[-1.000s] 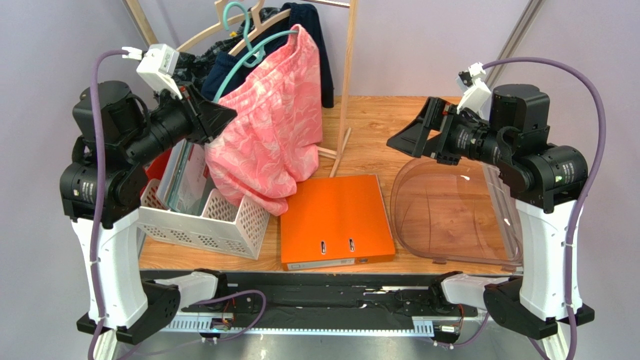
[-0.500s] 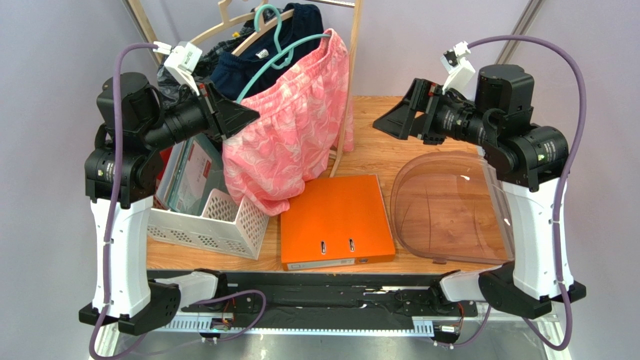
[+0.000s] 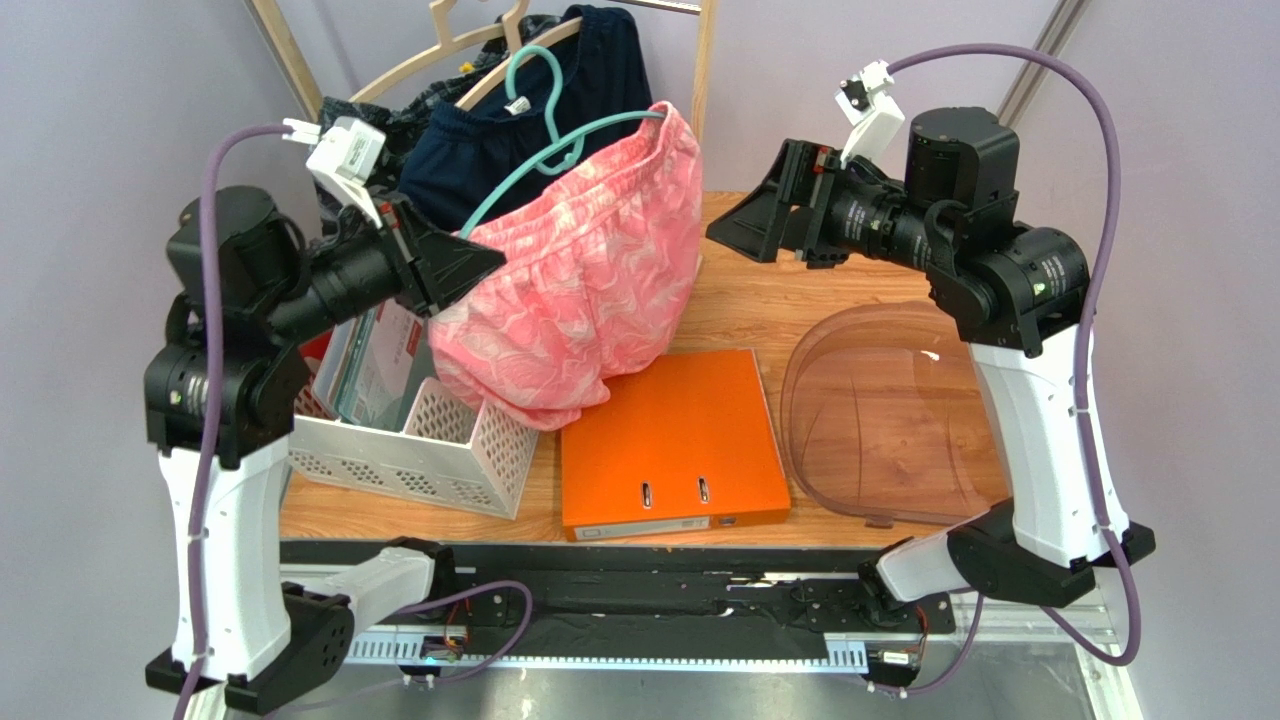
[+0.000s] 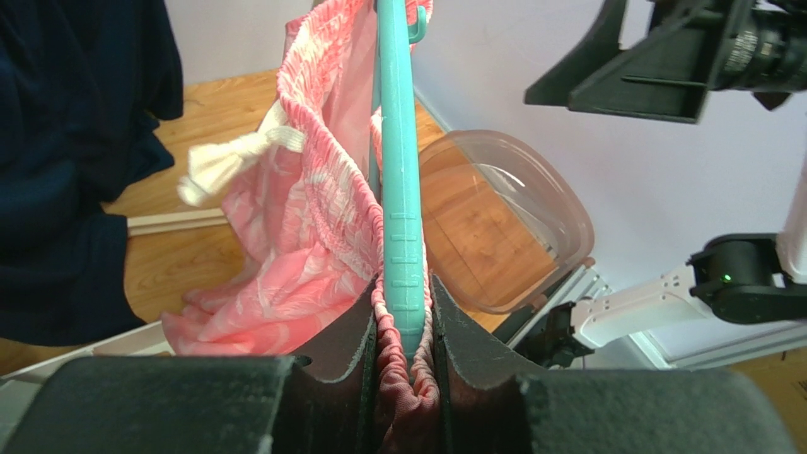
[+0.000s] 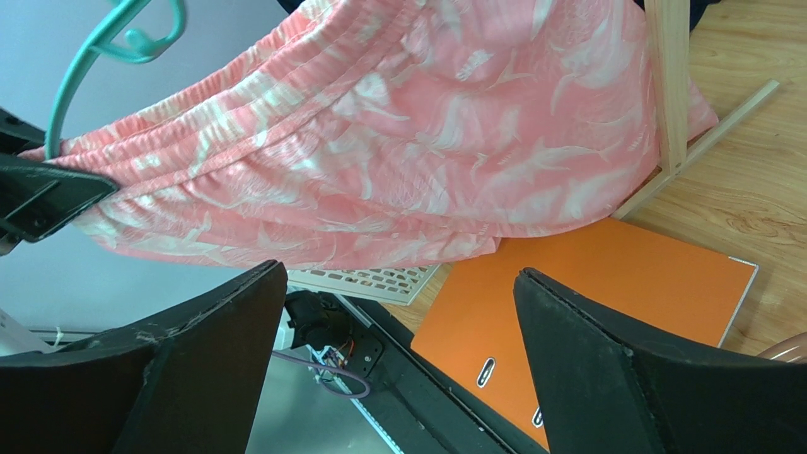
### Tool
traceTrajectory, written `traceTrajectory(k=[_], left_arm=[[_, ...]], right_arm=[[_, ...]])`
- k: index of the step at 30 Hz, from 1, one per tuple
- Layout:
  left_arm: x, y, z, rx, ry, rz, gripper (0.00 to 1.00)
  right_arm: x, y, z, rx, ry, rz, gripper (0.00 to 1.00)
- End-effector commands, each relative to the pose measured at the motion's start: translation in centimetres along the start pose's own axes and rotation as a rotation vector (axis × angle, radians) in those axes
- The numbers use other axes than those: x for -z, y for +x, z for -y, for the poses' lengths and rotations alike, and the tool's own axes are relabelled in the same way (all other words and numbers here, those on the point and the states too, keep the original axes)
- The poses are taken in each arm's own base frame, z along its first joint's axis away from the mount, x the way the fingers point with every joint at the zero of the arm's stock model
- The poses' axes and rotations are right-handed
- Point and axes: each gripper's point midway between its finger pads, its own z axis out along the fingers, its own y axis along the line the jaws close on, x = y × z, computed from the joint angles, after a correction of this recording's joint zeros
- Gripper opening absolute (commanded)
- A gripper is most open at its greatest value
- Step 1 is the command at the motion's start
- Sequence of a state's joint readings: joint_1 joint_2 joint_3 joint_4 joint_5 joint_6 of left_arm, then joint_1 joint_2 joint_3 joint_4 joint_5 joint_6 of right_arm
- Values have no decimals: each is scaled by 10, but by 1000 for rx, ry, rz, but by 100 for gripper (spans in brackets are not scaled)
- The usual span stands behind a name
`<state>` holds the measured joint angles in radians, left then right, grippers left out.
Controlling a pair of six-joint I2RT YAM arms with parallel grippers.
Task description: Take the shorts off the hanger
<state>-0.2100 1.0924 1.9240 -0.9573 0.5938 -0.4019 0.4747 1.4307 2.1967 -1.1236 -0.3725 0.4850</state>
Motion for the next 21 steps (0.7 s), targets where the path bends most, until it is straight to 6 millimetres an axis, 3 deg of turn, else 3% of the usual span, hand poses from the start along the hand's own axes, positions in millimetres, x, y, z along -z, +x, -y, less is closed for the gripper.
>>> traceTrajectory(k=[1,5,15,21], left_arm=[[-3,-10,21,-55,136,29,0],[-20,-12,27,-24,228,17,0],[-58,7,39,-31,268,-89,0],[-70,19,49,-31,297,-136,0]], right_arm=[[12,-17,-14,39,-33,83,96],[15,-22,-16,43,-33,103,96],[36,-47,-24,75,-10,217,92],[26,-46,-20,73,-1,203,87]])
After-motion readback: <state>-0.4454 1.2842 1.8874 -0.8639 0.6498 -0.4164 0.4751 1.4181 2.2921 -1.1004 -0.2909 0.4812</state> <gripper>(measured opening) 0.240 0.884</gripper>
